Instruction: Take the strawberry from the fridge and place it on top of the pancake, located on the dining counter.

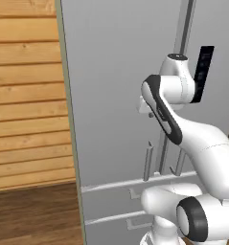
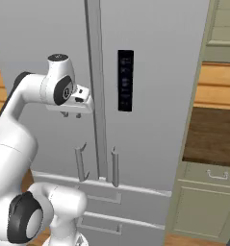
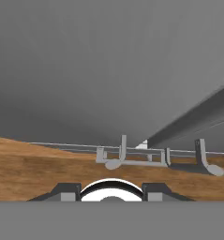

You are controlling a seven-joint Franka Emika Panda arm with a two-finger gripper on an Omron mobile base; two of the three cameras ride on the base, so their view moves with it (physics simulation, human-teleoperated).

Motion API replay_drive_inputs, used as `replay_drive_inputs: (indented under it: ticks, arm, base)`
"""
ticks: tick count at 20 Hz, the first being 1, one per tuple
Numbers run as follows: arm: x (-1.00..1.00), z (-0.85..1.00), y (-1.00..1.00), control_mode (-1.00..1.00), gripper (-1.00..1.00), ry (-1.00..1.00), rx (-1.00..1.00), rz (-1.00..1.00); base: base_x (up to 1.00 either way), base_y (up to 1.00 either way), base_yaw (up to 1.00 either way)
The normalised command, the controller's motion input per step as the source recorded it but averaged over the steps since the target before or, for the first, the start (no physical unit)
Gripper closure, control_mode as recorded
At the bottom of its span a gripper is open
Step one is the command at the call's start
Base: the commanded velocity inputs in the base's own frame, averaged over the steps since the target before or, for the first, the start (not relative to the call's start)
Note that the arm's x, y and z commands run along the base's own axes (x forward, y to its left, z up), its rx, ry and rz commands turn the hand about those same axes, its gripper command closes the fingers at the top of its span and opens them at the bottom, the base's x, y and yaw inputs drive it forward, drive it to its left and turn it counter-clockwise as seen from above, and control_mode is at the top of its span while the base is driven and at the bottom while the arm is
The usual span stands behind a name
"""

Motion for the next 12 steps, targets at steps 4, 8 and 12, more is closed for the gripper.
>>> replay_drive_inputs:
  ticks: [4,8,12]
  arm:
    - [-0.01,0.00,0.00,1.00,-1.00,0.00,0.00,0.00]
    - [0.00,0.00,0.00,1.00,-1.00,0.00,0.00,0.00]
    - [0.00,0.00,0.00,1.00,-1.00,0.00,0.00,0.00]
  base:
    - [-0.35,-0.14,0.00]
    - [-0.81,-0.45,0.00]
    - [-0.73,-0.48,0.00]
